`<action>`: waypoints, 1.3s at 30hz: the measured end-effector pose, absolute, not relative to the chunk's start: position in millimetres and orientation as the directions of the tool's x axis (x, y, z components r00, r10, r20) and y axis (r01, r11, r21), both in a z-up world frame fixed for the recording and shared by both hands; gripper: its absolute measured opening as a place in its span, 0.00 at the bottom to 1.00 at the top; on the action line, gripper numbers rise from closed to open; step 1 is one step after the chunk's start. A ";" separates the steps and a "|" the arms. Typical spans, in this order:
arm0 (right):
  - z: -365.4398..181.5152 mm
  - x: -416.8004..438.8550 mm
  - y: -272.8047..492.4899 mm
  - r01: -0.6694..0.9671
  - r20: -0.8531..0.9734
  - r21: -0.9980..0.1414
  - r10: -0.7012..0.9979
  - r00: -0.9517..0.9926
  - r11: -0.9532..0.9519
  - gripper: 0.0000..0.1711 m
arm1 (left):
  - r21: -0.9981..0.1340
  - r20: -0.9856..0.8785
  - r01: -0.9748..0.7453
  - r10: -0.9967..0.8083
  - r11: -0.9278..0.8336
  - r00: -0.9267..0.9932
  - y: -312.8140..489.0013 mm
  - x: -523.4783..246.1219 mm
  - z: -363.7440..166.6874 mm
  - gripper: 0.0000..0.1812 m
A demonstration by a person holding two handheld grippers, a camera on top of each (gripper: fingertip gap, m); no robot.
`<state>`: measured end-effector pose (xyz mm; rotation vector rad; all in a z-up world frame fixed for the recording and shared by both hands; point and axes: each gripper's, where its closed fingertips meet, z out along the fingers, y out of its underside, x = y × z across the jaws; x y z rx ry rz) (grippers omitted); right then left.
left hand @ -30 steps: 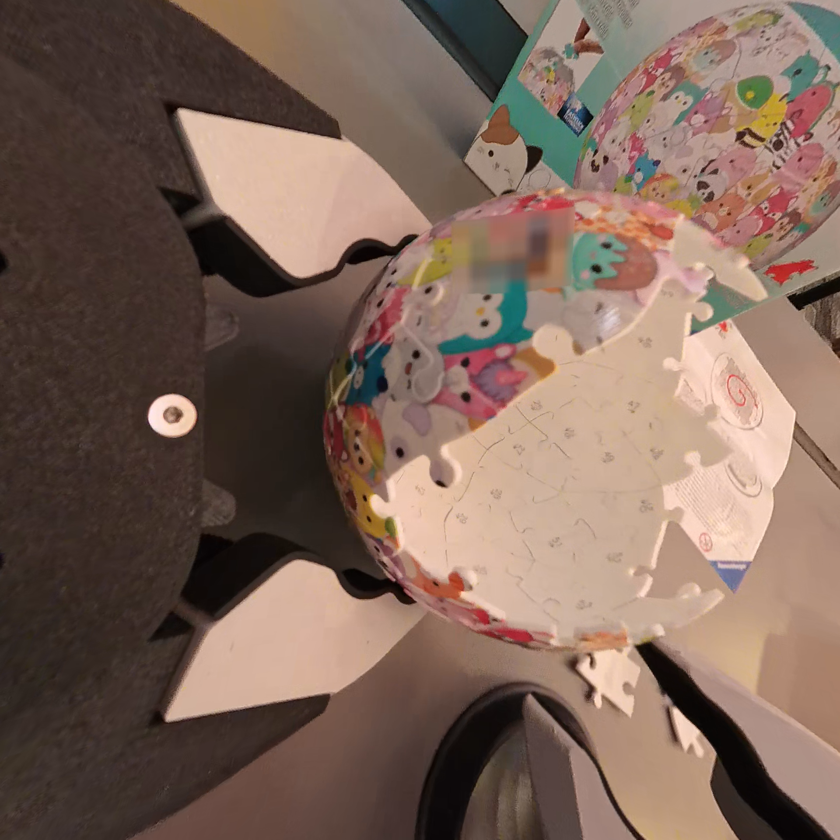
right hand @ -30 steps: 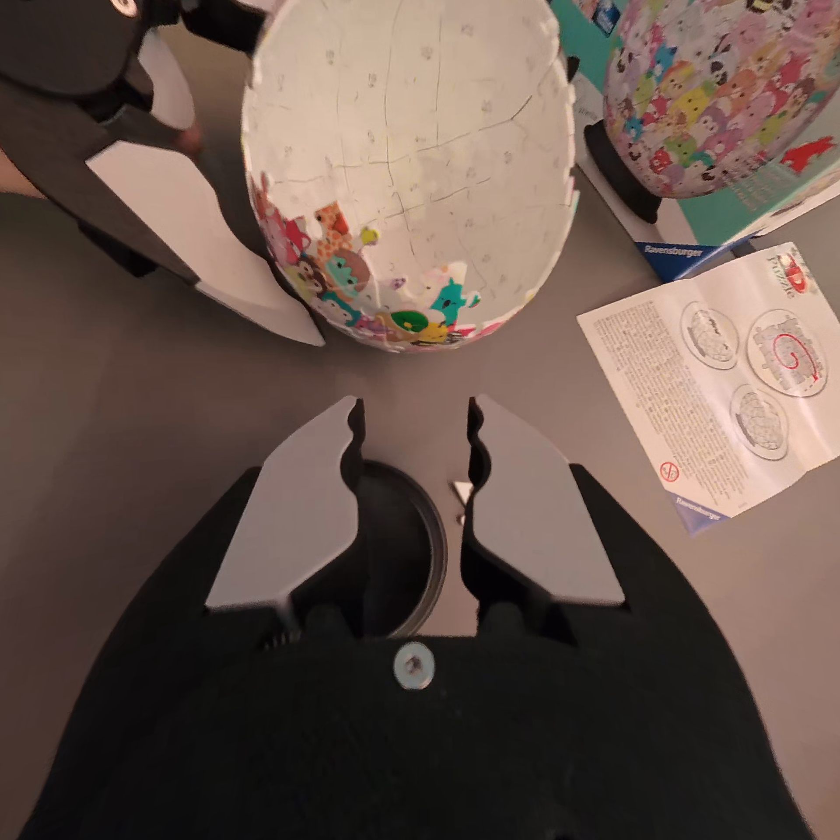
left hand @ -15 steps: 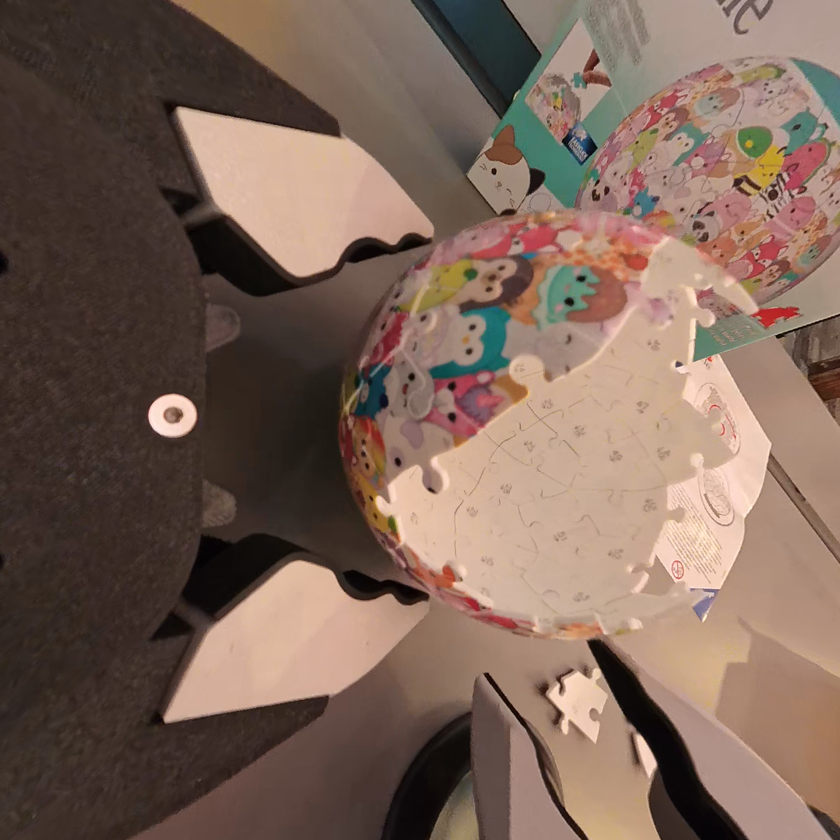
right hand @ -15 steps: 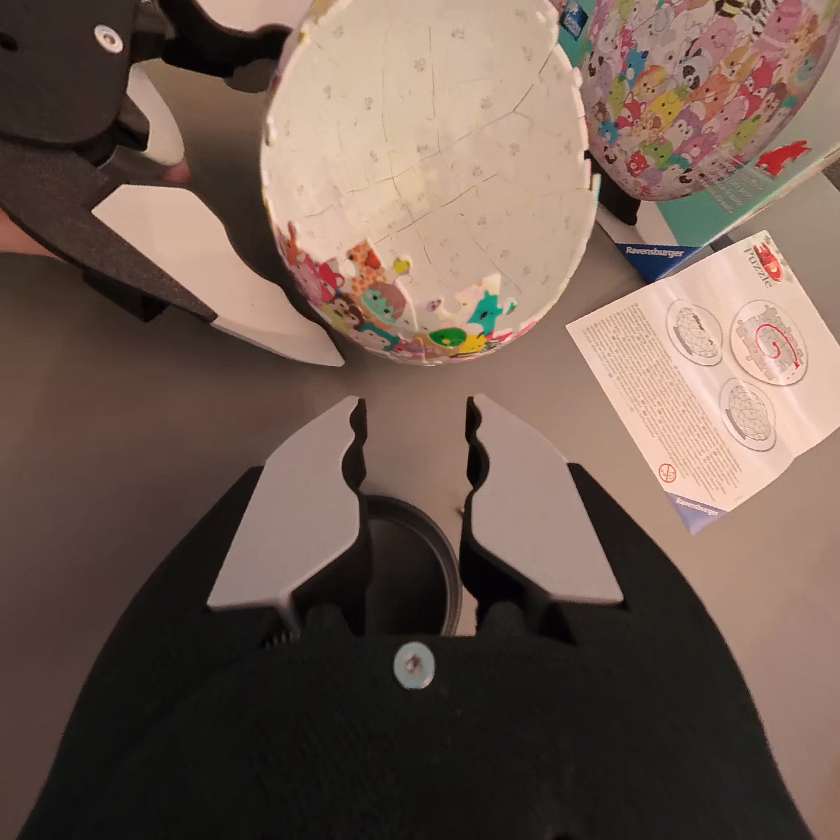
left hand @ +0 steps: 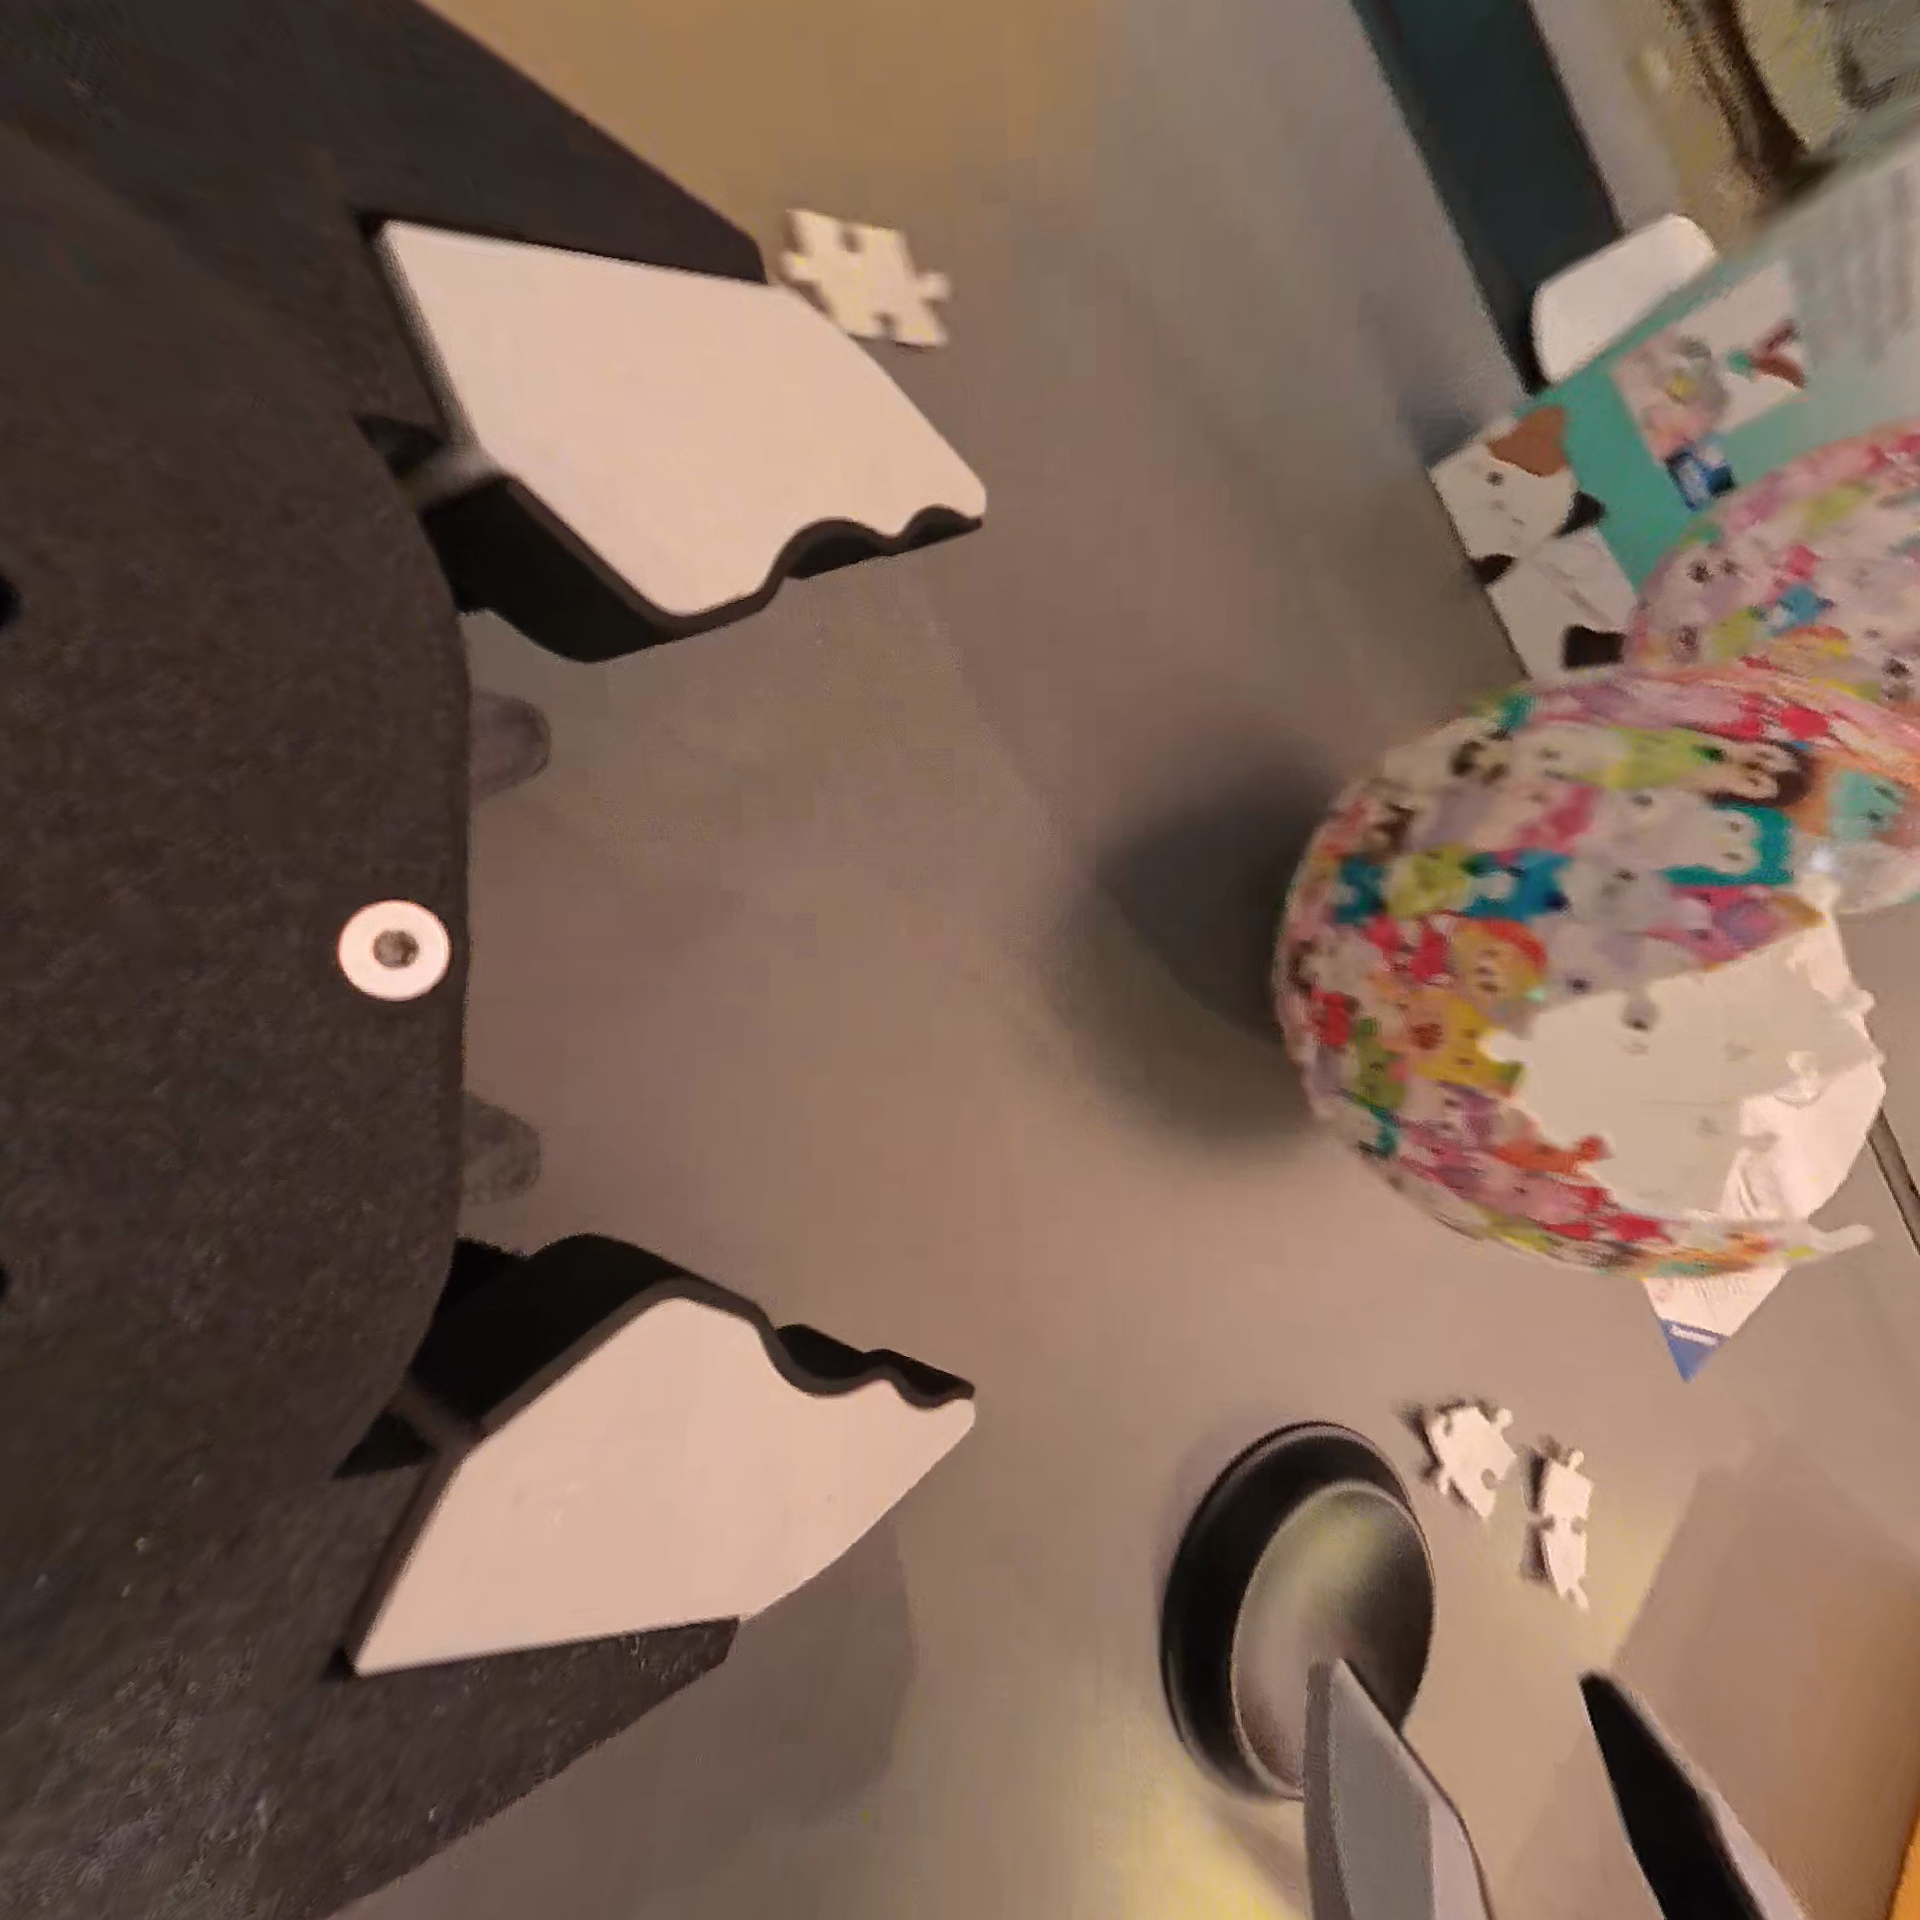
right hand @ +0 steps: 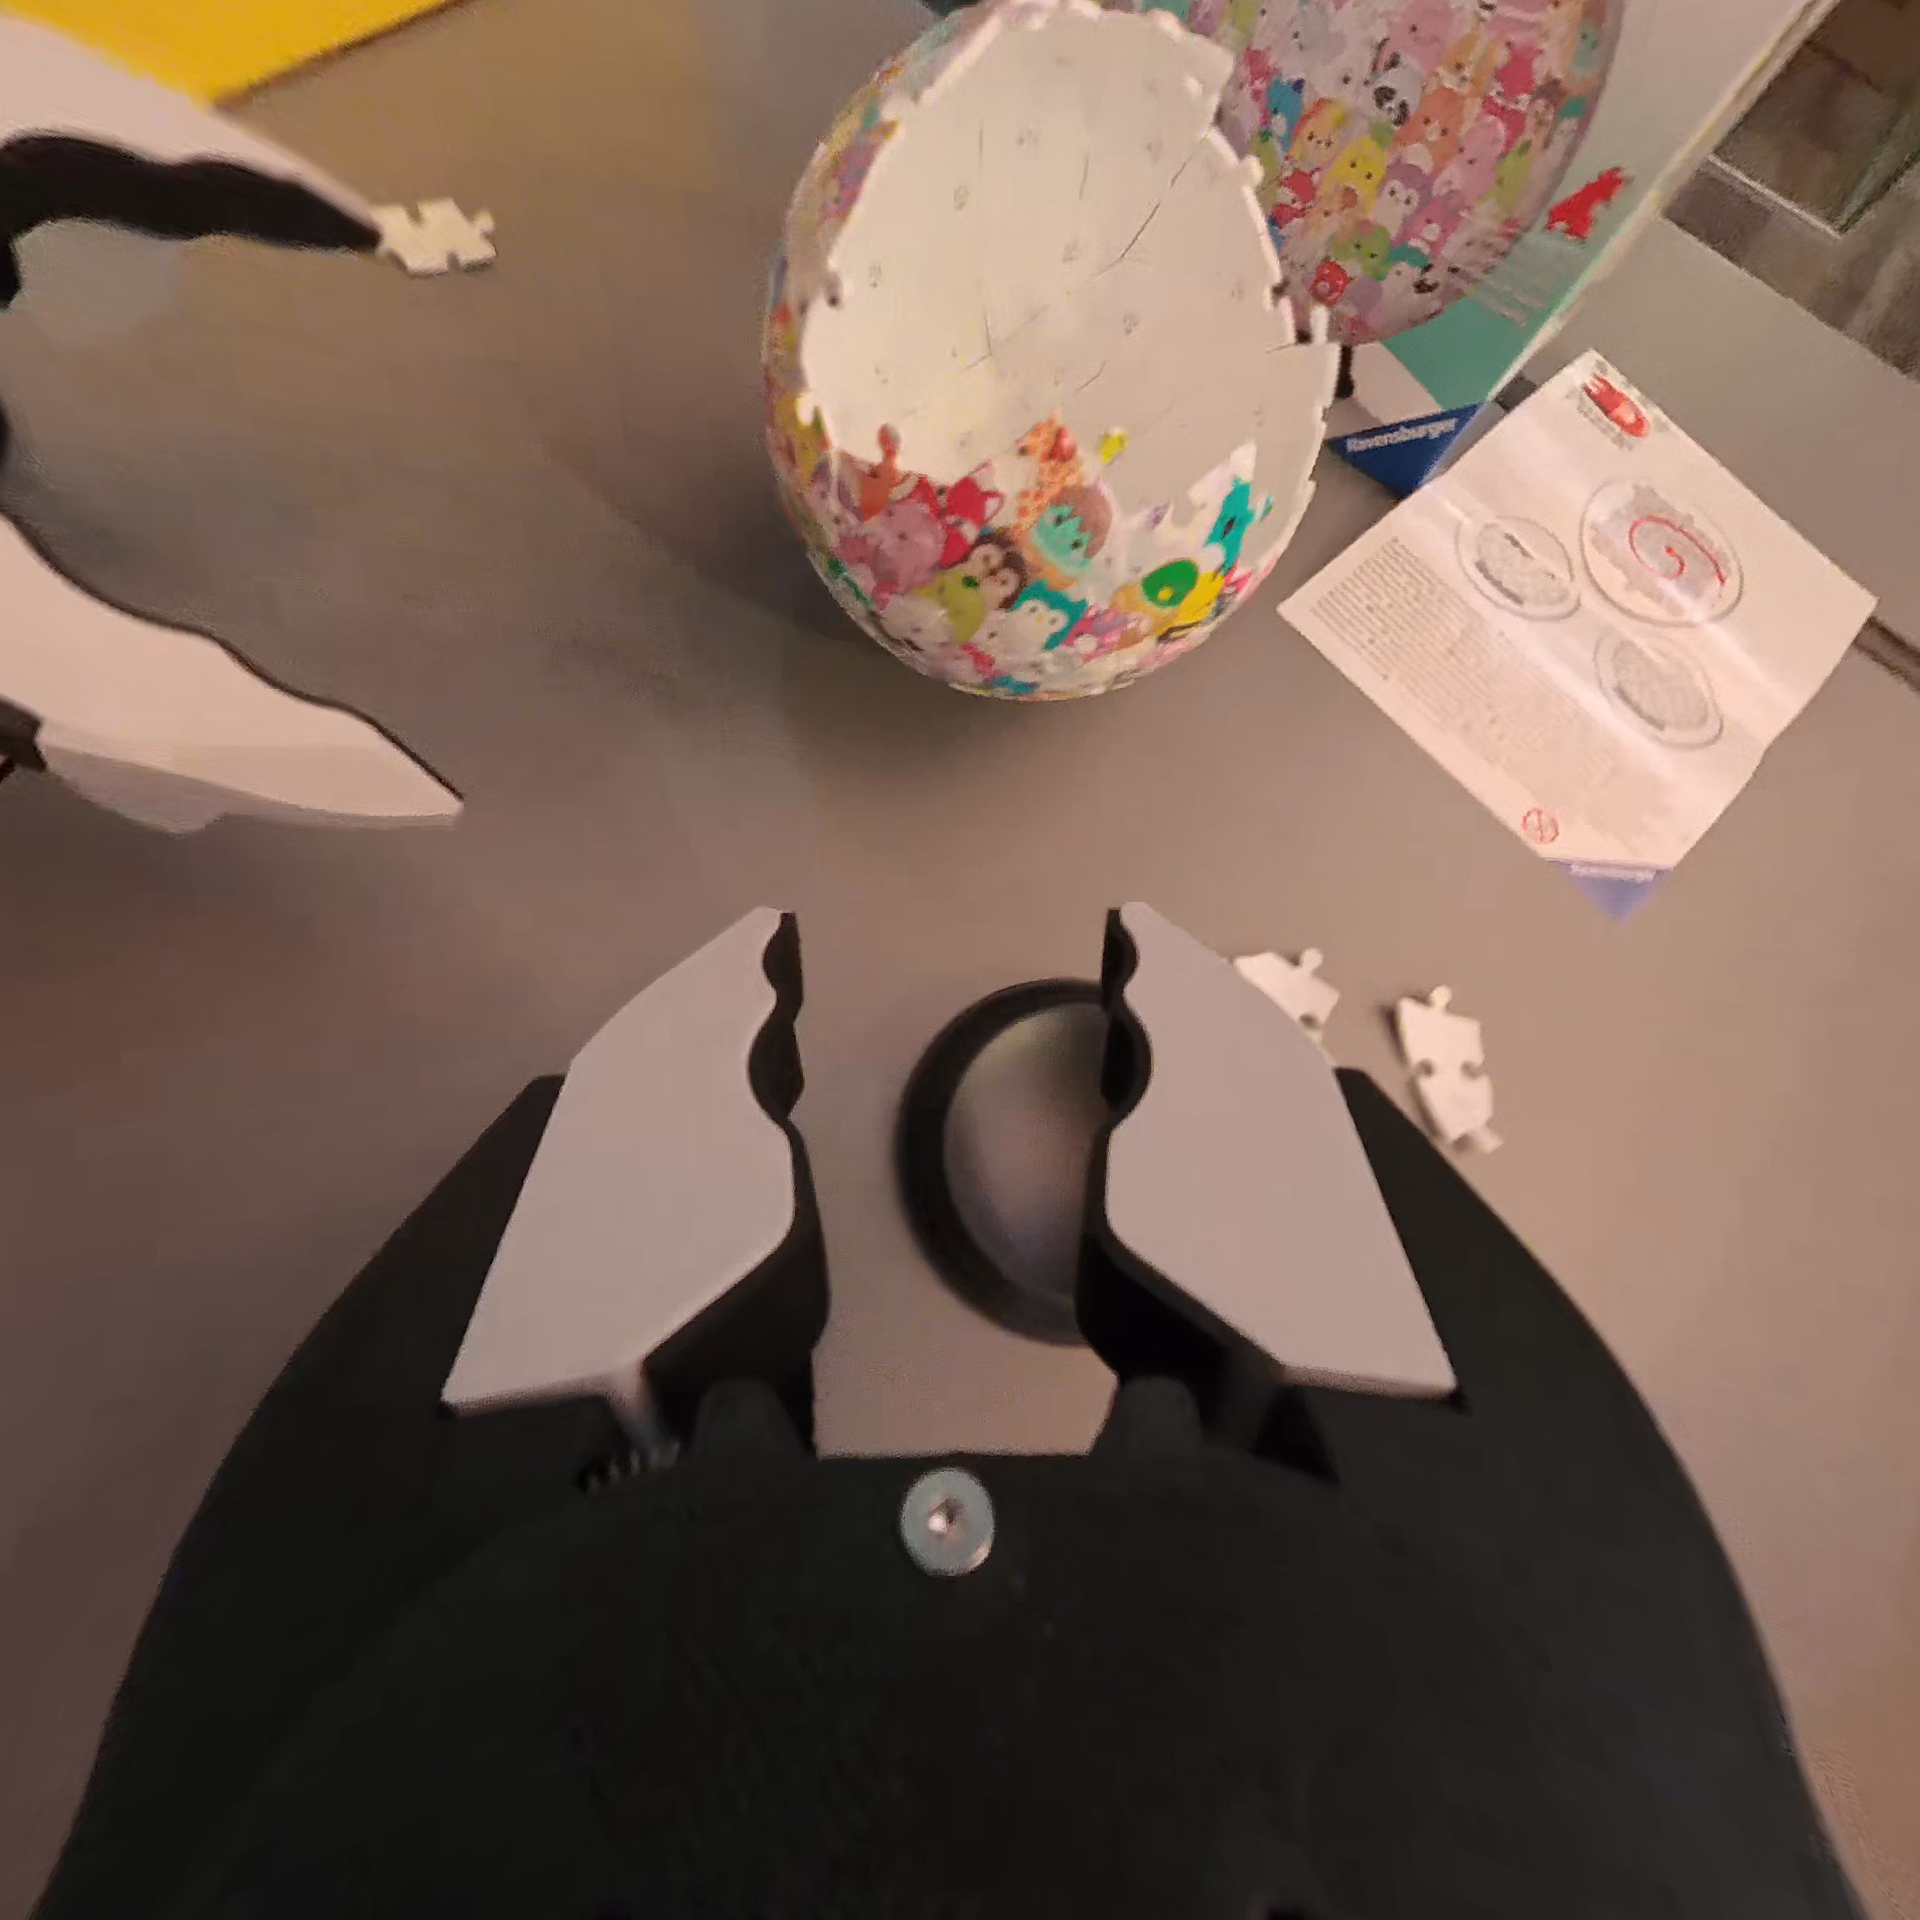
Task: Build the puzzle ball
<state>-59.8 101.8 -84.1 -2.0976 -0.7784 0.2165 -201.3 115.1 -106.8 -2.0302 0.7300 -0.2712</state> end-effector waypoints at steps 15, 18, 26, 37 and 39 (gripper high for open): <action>-140.4 -124.0 69.3 0.189 -0.026 -0.738 0.307 0.951 -0.648 0.66 | -0.777 -0.011 -0.194 -0.295 -0.599 0.955 76.9 -255.7 -140.6 0.80; -150.7 -126.2 71.2 0.155 -0.044 -0.720 0.267 0.963 -0.677 0.68 | -0.748 0.032 -0.153 -0.266 -0.646 0.964 75.1 -256.5 -148.1 0.80; -161.1 -122.1 84.8 0.106 -0.035 -0.714 0.187 0.982 -0.692 0.74 | -0.688 0.045 -0.102 -0.182 -0.719 0.982 84.5 -261.1 -160.6 0.80; -162.9 -120.0 90.2 0.083 -0.011 -0.704 0.127 0.992 -0.706 0.75 | -0.670 -0.008 -0.076 -0.095 -0.739 0.995 93.1 -264.6 -165.0 0.80; -162.7 -117.9 92.3 0.062 -0.011 -0.705 0.099 0.995 -0.706 0.74 | -0.670 -0.007 -0.074 -0.092 -0.739 0.996 93.2 -264.6 -165.1 0.80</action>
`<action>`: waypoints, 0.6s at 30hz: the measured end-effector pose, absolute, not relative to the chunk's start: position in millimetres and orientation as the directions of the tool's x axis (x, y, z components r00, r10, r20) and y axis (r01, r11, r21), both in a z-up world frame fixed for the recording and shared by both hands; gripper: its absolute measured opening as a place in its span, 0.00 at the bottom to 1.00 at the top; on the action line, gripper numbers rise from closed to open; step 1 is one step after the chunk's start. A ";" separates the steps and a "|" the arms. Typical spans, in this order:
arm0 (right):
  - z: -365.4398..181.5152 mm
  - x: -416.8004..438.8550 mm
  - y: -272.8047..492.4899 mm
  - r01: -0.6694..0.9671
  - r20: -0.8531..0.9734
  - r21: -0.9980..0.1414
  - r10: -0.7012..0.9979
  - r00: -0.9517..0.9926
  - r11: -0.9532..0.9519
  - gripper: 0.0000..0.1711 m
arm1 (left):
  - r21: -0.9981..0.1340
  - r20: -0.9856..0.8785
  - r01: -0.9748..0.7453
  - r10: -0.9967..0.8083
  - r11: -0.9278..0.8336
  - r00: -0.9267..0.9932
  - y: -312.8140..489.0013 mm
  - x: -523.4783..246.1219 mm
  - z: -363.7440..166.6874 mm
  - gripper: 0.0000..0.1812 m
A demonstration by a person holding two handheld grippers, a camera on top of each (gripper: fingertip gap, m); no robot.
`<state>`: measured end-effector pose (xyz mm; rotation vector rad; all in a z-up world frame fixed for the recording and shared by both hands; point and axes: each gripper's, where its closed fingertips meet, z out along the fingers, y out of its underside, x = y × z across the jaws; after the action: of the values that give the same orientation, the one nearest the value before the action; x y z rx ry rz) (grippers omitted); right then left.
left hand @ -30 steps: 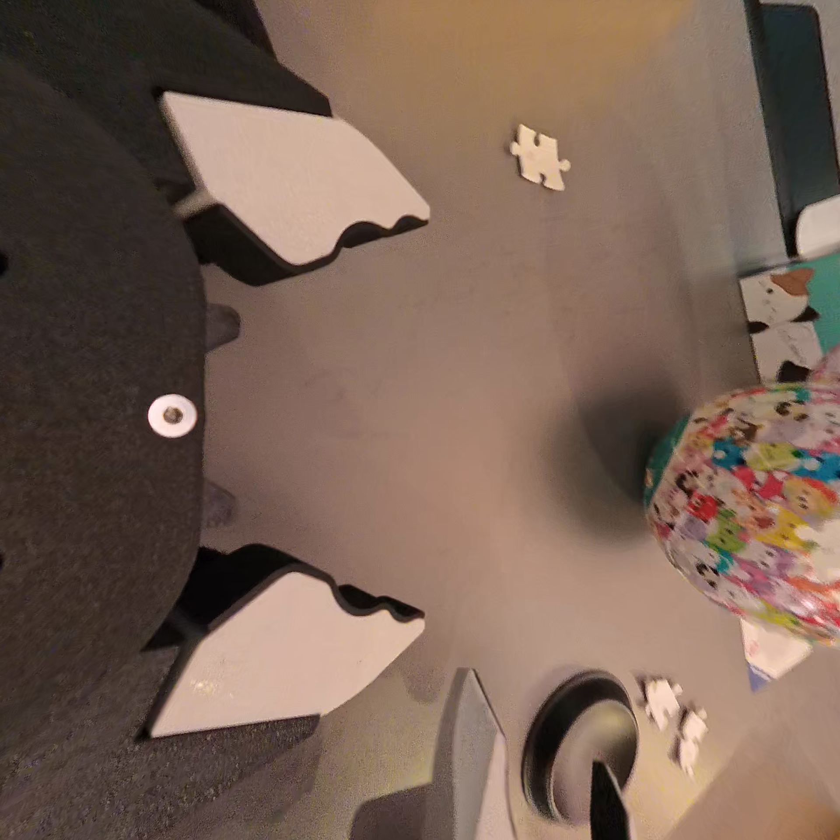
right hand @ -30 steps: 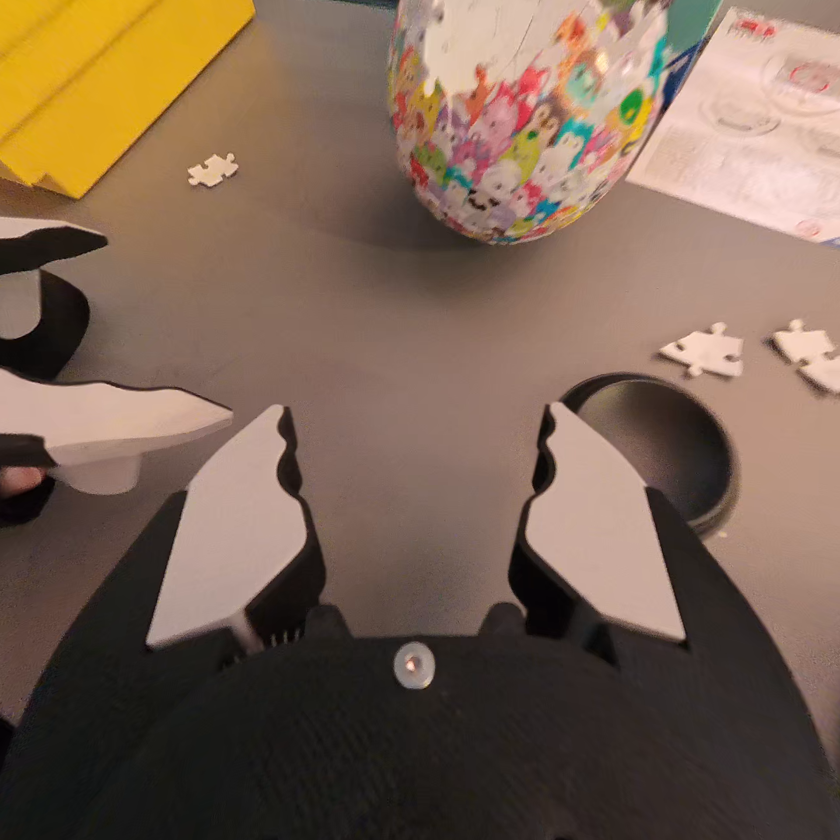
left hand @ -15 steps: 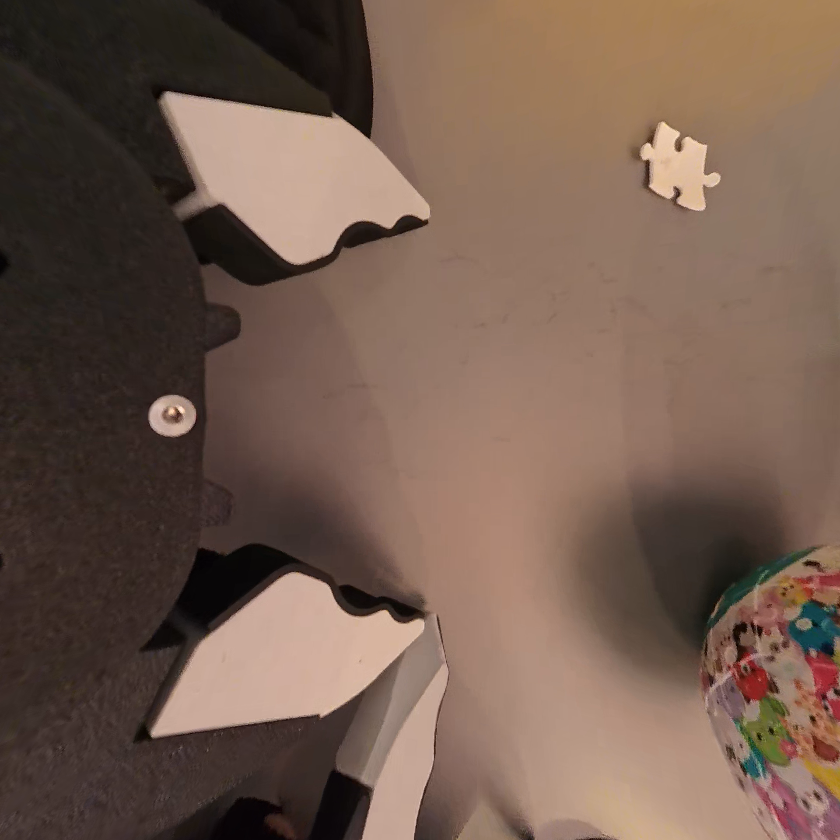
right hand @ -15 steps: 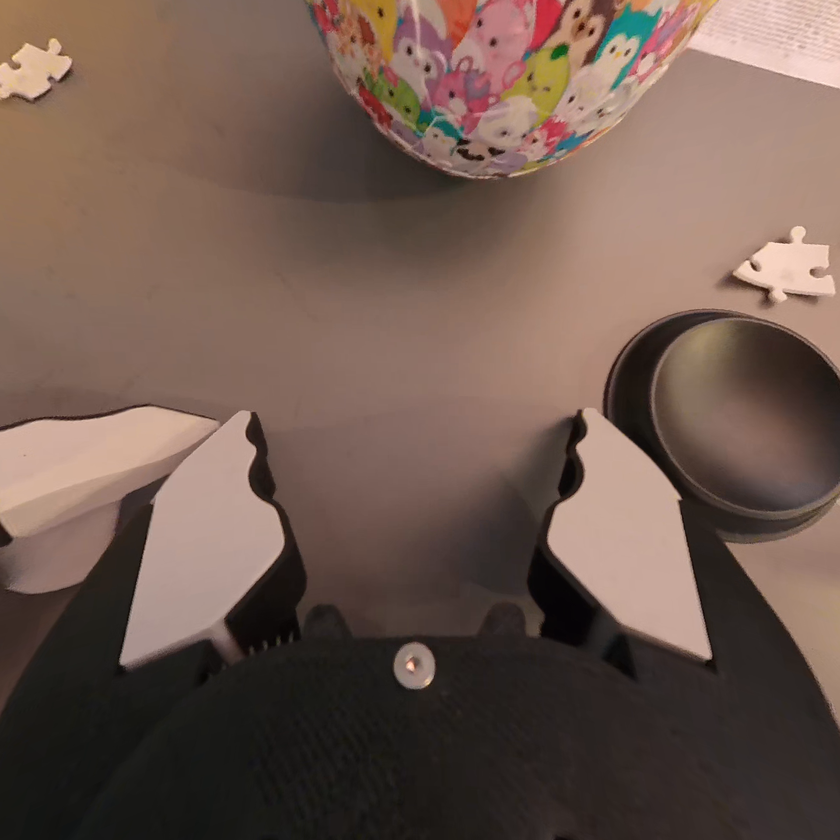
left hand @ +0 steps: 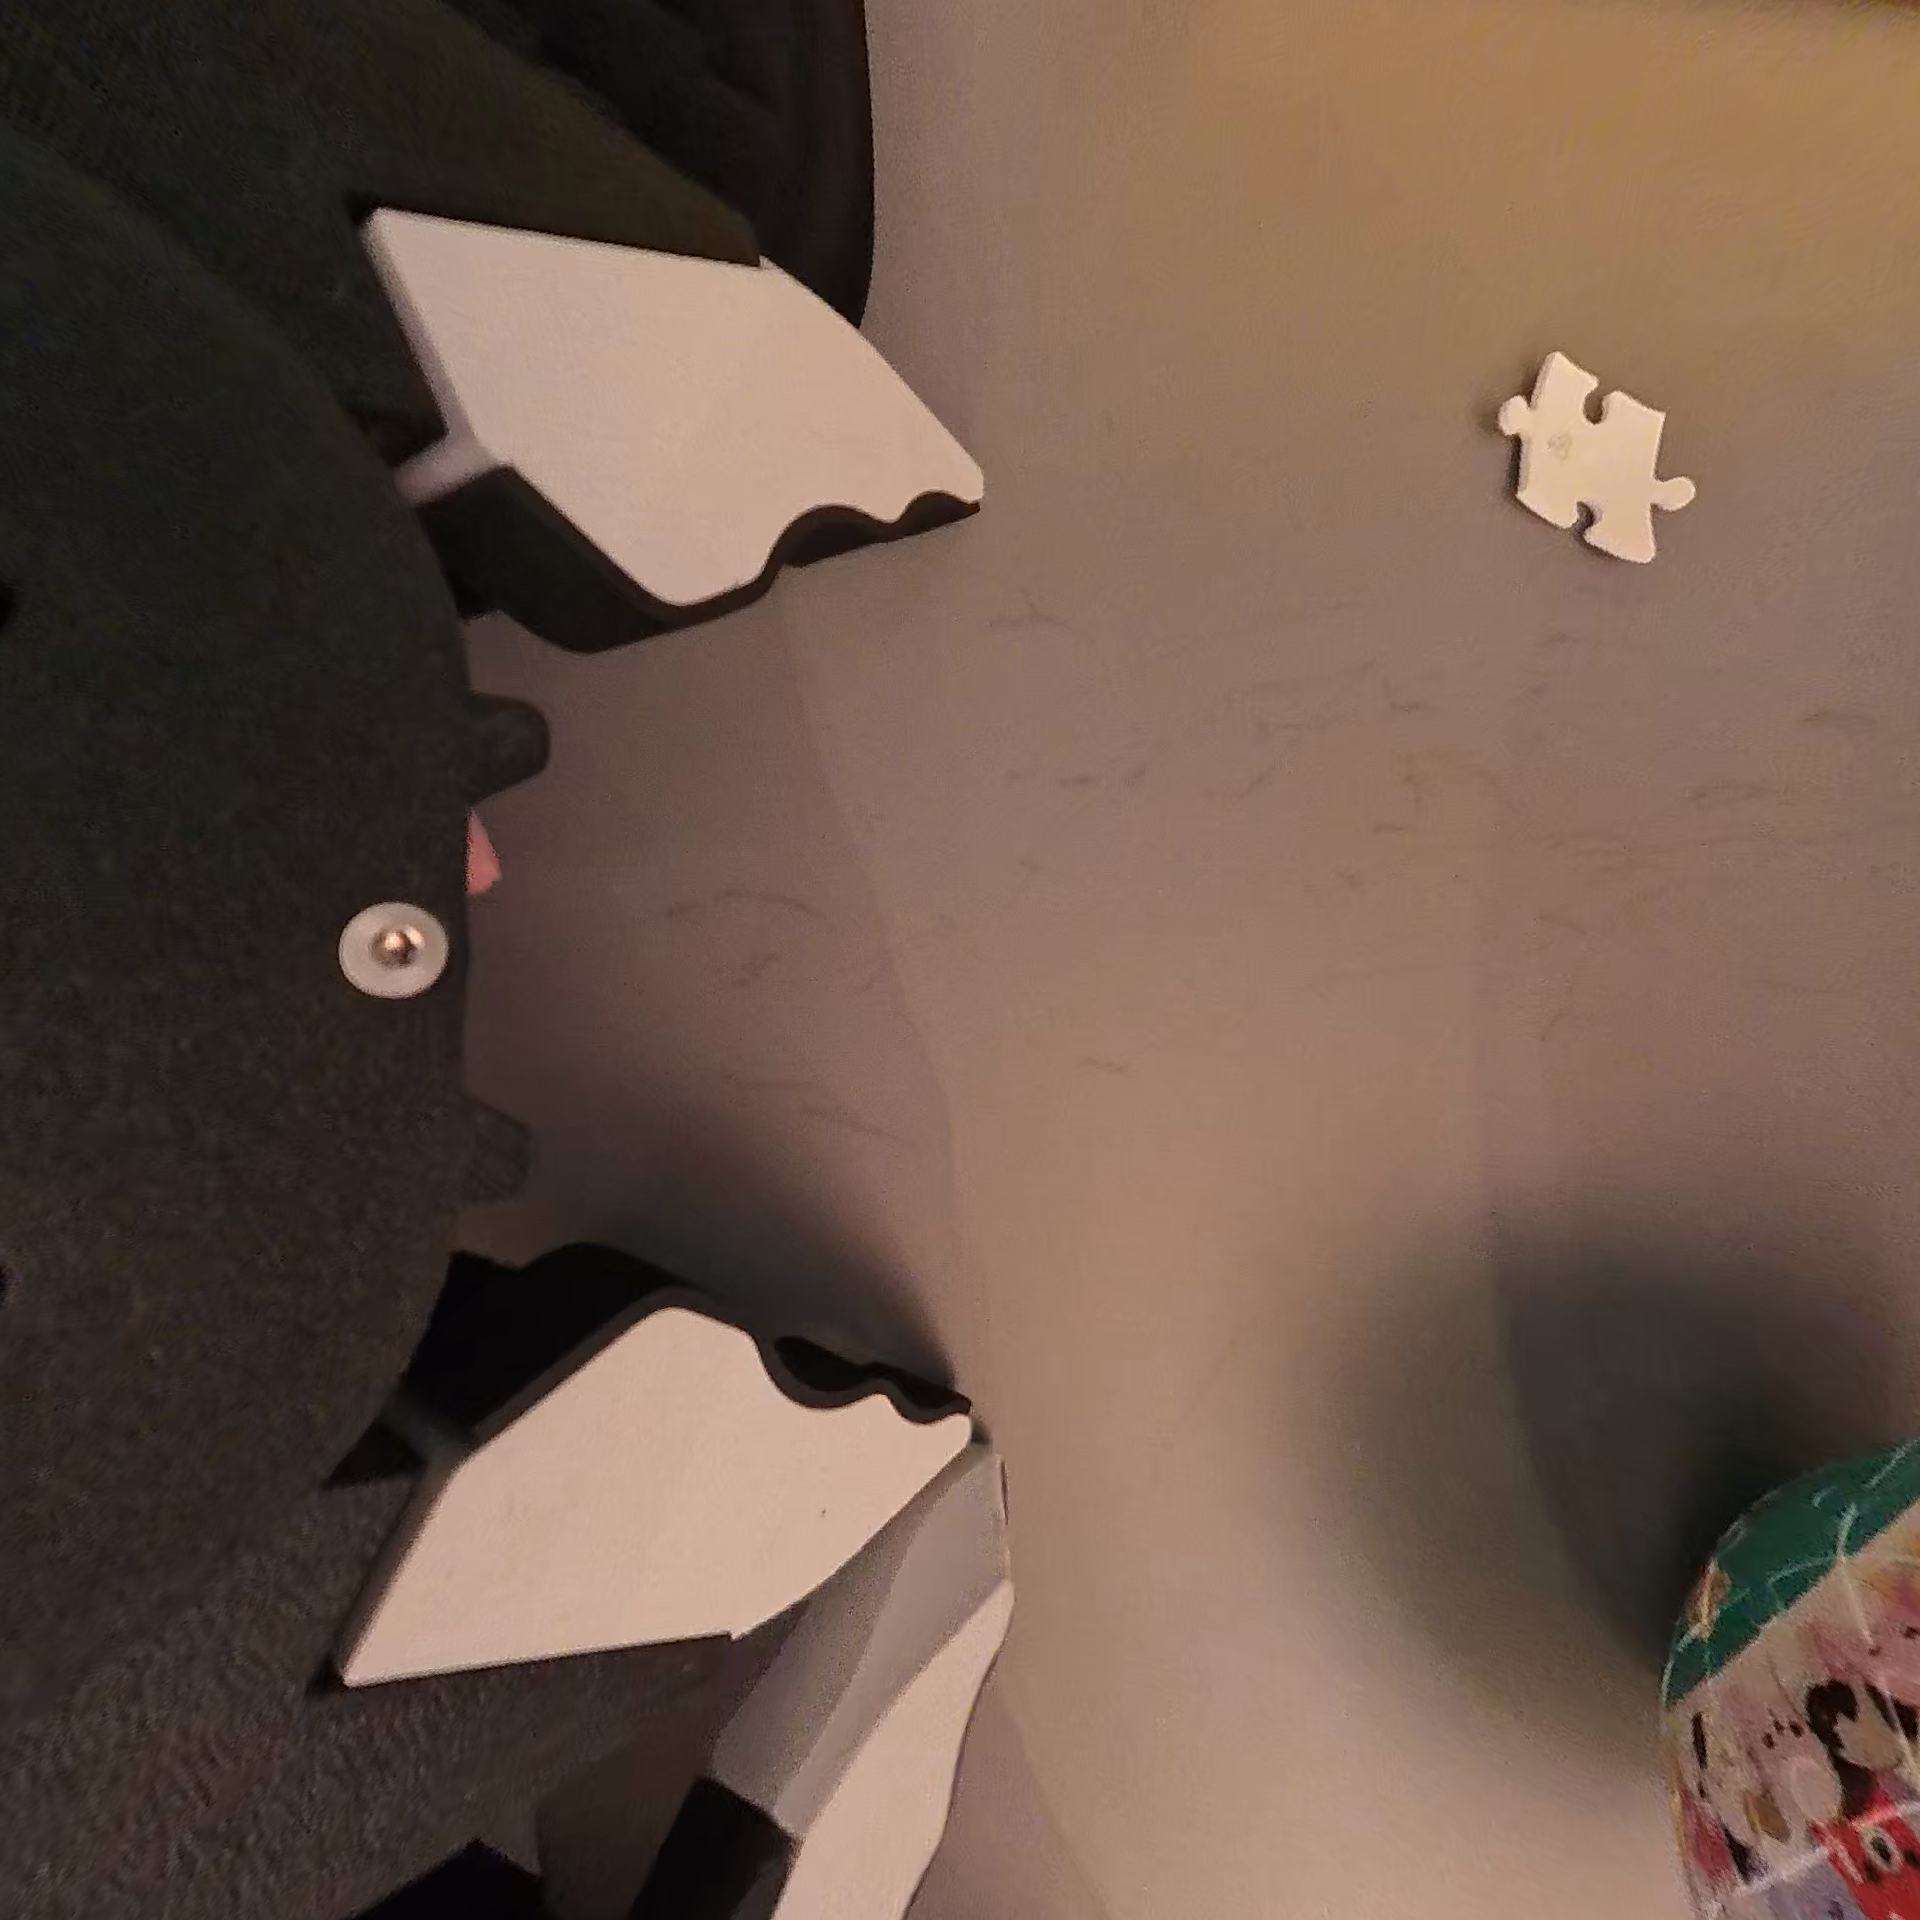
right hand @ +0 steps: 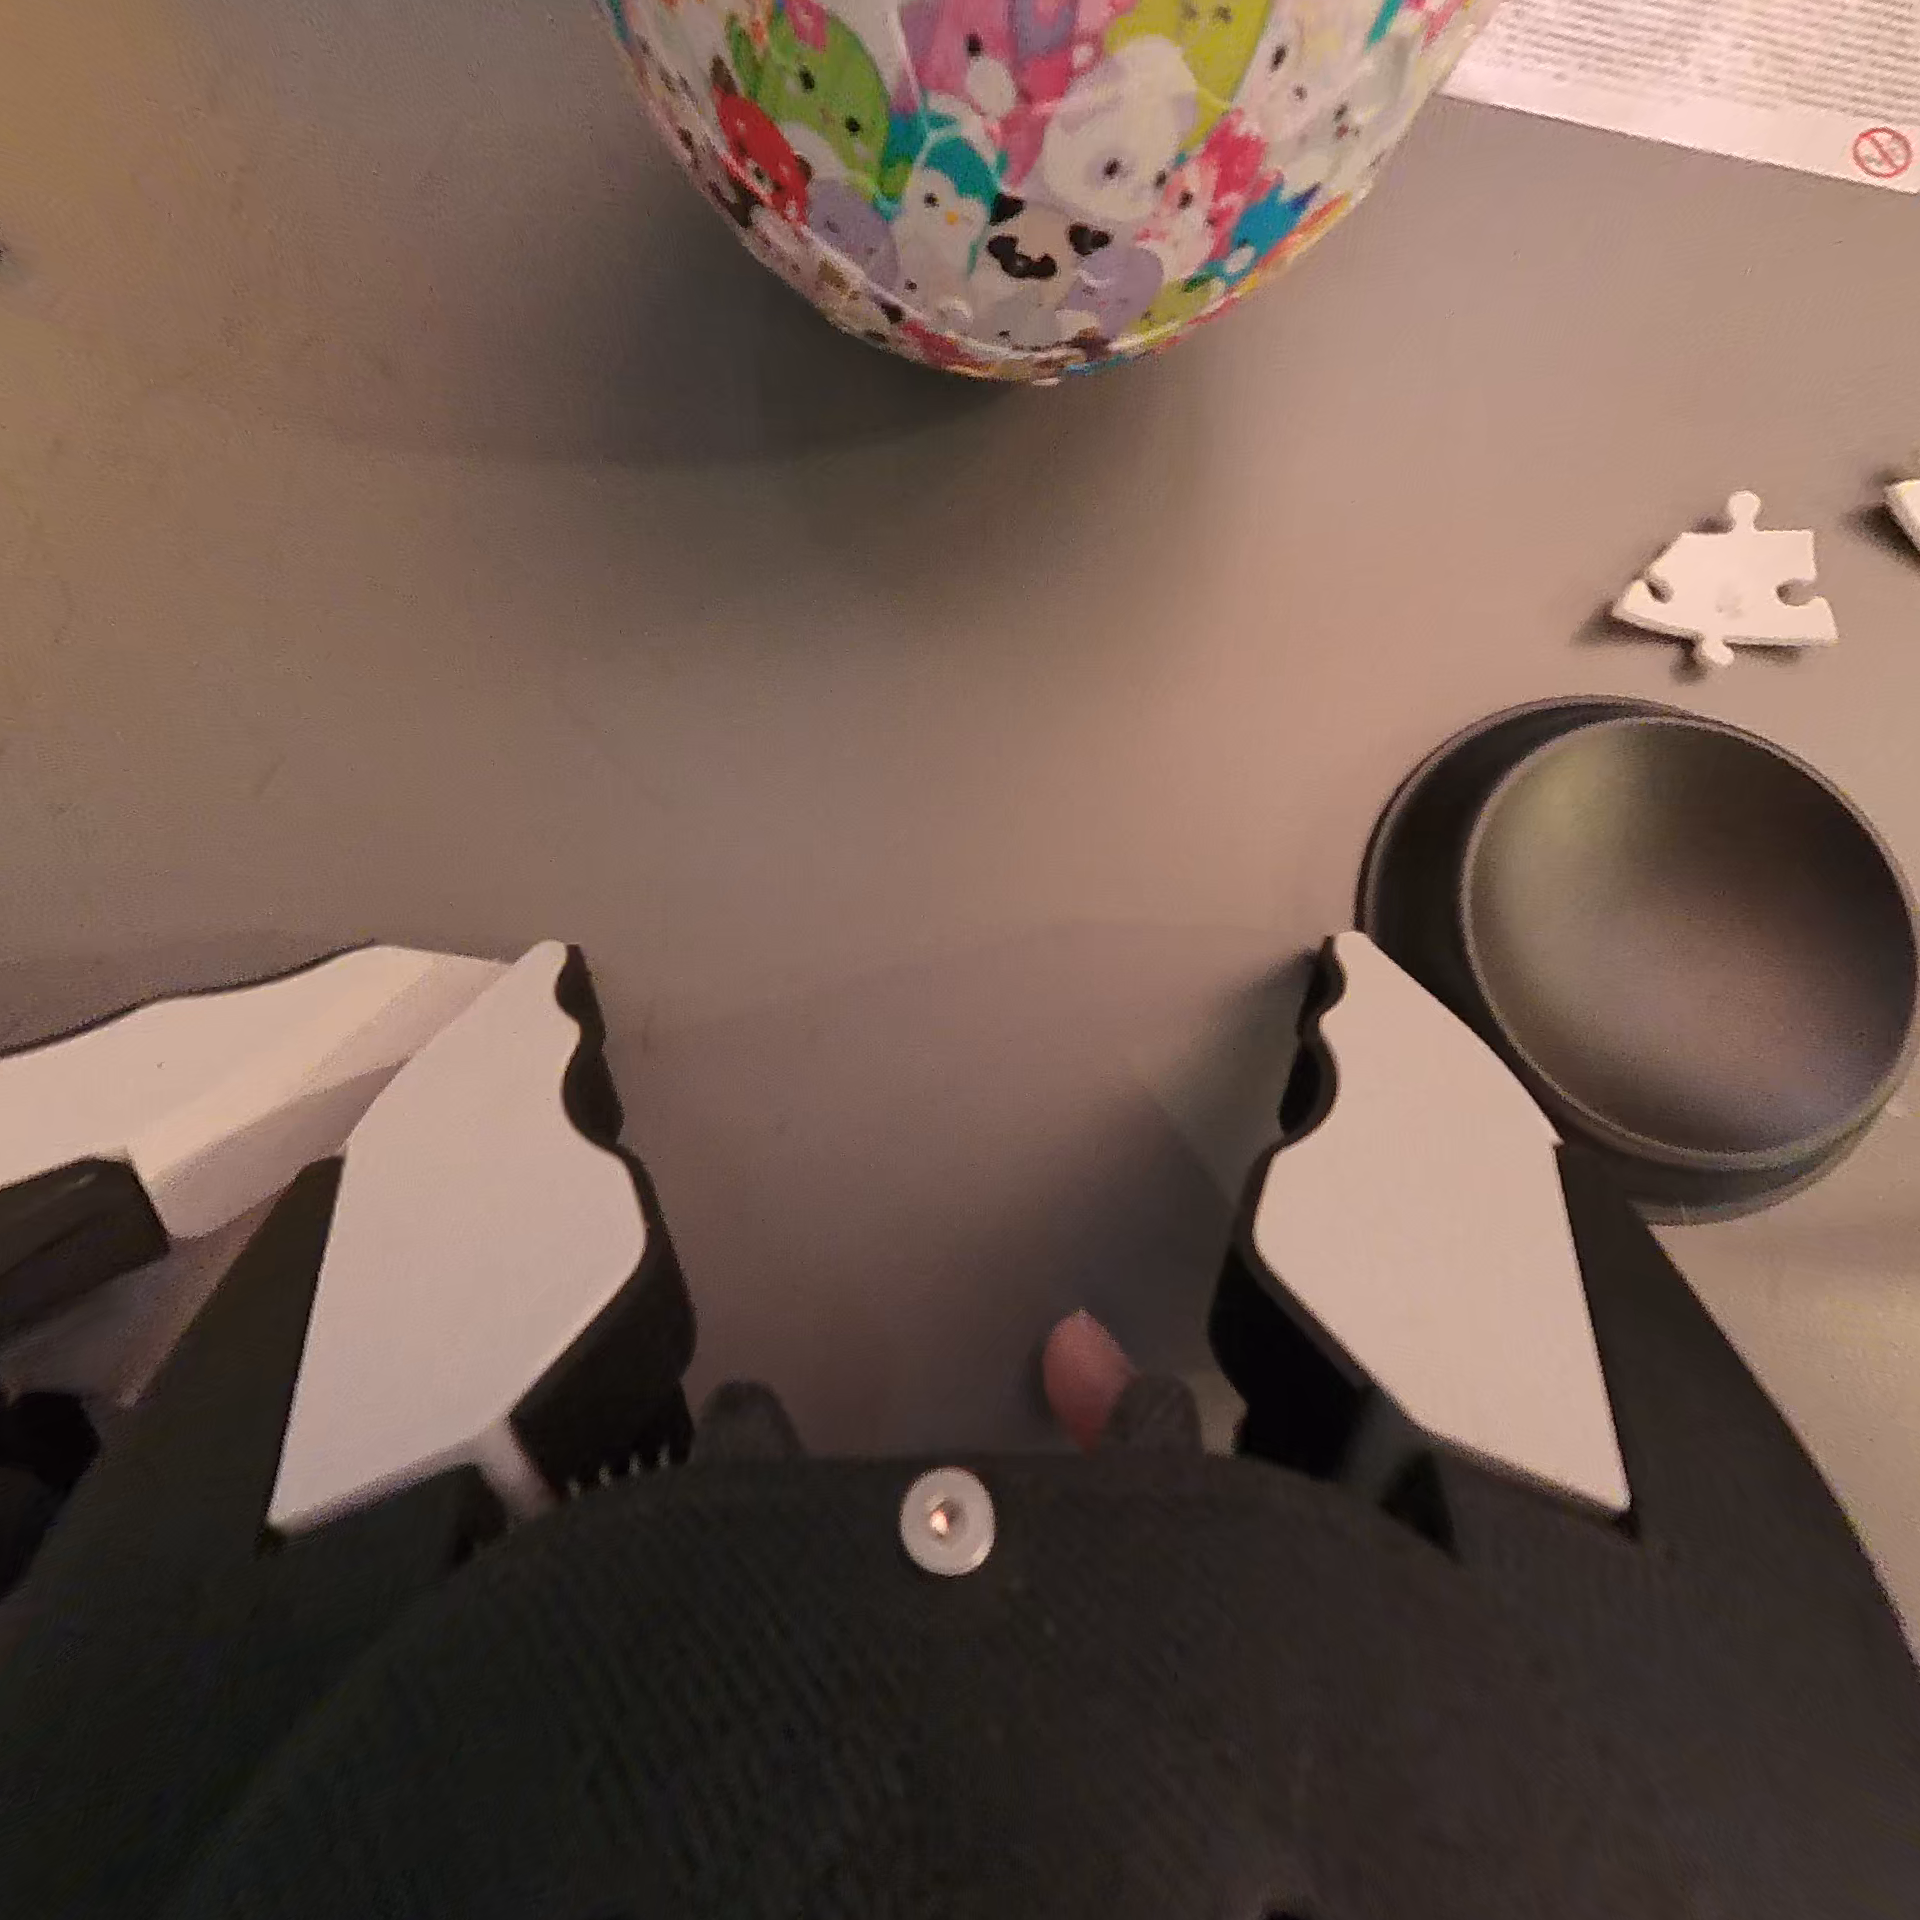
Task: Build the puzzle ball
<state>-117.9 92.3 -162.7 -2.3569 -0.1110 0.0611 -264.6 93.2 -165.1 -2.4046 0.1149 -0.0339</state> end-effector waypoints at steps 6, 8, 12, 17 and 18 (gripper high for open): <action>-162.5 -114.5 89.4 0.047 0.003 -0.706 0.064 0.998 -0.707 0.75 | -0.672 -0.007 -0.050 -0.061 -0.739 0.998 90.8 -264.4 -165.1 0.80; -161.8 -112.0 86.7 0.044 0.009 -0.709 0.054 0.999 -0.703 0.75 | -0.671 -0.007 -0.050 -0.061 -0.739 0.998 90.9 -264.4 -165.1 0.80; -163.0 -108.4 91.2 0.008 -0.008 -0.702 0.020 1.000 -0.712 0.75 | -0.671 -0.007 -0.028 -0.031 -0.741 0.999 92.6 -263.3 -165.2 0.80; -162.6 -108.6 90.9 0.018 -0.002 -0.703 0.028 1.000 -0.711 0.75 | -0.671 -0.007 0.015 0.026 -0.741 1.000 96.5 -263.7 -165.2 0.80; -162.6 -108.8 89.1 0.023 -0.005 -0.703 0.037 0.999 -0.711 0.75 | -0.671 -0.007 0.015 0.026 -0.741 1.000 96.5 -263.7 -165.2 0.80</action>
<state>-108.8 89.1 -162.6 -2.3616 -0.0412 0.0233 -263.7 96.5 -165.2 -2.4060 -0.0285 0.0203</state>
